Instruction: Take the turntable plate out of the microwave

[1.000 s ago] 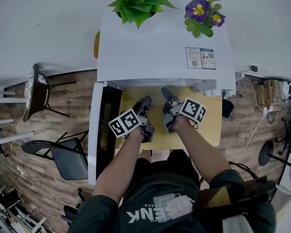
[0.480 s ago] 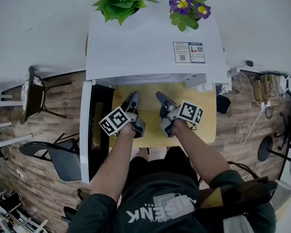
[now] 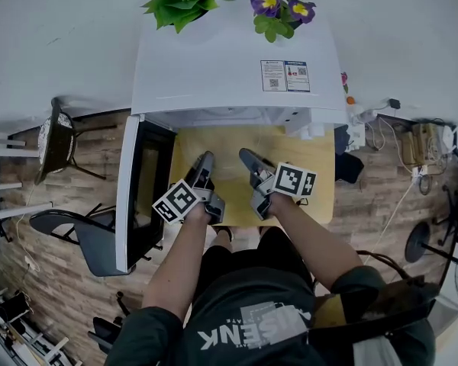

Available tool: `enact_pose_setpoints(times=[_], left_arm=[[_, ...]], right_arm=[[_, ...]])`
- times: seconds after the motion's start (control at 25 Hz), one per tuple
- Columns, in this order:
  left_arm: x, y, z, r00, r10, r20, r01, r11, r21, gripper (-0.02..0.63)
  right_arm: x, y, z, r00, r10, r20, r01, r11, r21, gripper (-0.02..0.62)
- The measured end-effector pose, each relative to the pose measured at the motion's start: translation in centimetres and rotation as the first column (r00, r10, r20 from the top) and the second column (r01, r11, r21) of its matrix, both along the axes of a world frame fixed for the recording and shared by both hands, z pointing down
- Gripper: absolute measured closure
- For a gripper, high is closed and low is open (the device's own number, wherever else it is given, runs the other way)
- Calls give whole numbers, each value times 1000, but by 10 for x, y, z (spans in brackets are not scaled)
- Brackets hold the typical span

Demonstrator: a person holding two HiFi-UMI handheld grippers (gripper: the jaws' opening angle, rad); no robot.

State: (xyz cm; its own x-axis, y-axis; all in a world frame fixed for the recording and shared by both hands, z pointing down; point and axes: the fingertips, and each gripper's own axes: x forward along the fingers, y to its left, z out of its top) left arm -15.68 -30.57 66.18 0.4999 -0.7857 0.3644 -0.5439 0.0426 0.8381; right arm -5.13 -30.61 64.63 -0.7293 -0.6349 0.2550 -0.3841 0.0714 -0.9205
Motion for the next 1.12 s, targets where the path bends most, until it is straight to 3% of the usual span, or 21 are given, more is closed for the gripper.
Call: enact_pose_setpoints(times=[0.68,0.88,1.12], left_arm=[[8,67,-49,993,-120,11,119,990,77,476],[8,94,-75,994,-103,33,101,992,77,472],[5,115,-110,999,-16,38,12,994,110,472]], right_arm=[[5,49,-50,983,-185,-4,184,979,91,509],[4,74,-75,979,-205,-1,204,974,100,509],[2,103,-109,990,-139,1,138,983,119,508]])
